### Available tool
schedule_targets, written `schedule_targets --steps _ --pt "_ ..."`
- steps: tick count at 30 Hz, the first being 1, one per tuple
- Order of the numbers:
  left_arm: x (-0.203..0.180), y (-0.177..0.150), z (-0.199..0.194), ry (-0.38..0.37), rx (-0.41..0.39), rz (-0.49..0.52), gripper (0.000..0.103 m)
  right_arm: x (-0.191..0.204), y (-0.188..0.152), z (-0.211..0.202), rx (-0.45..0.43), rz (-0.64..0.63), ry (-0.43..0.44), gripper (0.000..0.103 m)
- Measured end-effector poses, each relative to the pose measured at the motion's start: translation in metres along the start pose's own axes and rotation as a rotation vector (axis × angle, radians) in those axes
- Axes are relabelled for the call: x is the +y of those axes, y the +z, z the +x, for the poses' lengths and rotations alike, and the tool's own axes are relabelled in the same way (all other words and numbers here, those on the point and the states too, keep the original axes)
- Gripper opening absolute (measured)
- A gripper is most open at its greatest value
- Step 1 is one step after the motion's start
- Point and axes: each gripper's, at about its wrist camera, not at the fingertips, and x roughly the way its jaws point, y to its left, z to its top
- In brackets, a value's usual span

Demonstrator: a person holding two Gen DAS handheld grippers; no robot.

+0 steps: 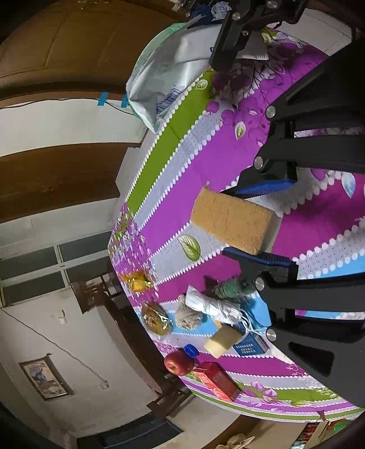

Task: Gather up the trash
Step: 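Carry the wipes pack and sponge over the green bin with both tools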

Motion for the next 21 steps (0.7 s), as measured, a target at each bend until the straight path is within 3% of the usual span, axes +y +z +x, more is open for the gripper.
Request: schedule_targets --steps 10,21 --pt "-0.03 0.019 0.004 -0.04 -0.012 0.05 0.033 -0.035 0.007 -0.021 -0.019 0.004 -0.079 0.044" --pt "-0.077 0.055 0.007 -0.101 -0.042 0.126 0.033 -0.103 0.02 -0.05 0.002 0.049 -0.207 0.044"
